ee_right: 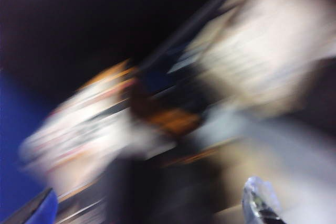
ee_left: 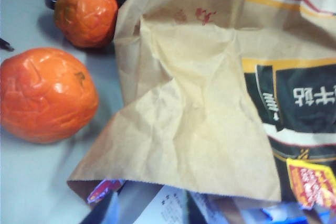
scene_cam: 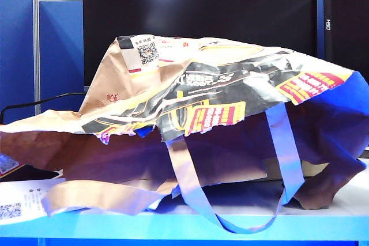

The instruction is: Open the paper bag and put two oranges into the paper bag.

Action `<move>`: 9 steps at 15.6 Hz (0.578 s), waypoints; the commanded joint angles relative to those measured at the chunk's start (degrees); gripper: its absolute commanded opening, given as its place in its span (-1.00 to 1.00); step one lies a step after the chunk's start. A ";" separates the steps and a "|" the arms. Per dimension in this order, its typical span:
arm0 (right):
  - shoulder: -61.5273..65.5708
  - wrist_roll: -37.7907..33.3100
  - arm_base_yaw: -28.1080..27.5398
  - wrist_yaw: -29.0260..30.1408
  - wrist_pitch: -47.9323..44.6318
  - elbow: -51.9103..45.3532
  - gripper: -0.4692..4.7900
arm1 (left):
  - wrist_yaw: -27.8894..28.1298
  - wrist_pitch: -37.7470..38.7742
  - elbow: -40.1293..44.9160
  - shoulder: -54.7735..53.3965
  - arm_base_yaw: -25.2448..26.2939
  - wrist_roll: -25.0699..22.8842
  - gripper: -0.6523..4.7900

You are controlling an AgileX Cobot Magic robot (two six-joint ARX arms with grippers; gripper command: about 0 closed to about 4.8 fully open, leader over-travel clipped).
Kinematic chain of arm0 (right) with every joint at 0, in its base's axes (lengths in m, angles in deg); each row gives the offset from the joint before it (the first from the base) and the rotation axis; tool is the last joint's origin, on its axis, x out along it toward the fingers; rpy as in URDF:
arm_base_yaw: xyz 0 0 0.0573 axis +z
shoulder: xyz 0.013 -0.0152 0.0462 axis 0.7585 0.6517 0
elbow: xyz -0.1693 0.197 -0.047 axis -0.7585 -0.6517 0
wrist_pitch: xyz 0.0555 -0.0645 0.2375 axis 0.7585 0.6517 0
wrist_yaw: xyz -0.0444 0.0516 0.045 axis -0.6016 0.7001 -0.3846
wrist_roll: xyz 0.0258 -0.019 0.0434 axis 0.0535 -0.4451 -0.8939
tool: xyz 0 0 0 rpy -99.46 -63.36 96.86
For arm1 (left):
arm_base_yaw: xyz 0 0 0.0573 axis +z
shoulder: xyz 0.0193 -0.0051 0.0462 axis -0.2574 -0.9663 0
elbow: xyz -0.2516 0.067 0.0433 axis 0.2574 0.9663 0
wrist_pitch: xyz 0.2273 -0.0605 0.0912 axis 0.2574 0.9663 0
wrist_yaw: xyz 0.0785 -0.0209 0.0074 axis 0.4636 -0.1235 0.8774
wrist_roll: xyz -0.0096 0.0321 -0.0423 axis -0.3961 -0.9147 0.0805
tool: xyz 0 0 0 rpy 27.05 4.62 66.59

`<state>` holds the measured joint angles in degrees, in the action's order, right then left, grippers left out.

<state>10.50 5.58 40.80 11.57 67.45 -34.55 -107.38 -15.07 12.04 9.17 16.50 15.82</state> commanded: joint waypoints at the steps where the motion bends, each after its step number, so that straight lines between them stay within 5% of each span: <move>1: -0.07 -9.29 0.13 19.71 -3.50 0.24 1.00 | -0.17 -0.98 -0.22 0.00 0.02 0.96 -0.19; 2: -0.07 -11.72 0.28 26.99 -3.48 0.22 1.00 | -0.13 -0.96 -0.22 0.00 0.02 0.94 -0.19; 4: -0.07 -15.82 1.64 31.50 -2.05 0.24 1.00 | 0.46 -0.98 -0.22 0.00 0.02 0.92 -0.18; 9: -0.07 -15.23 16.50 30.32 5.35 0.24 1.00 | 0.48 -0.90 -0.46 0.00 0.02 0.90 -0.18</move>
<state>10.52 -10.53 55.02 44.19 71.63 -34.53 -107.10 -15.33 11.99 9.17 16.50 16.59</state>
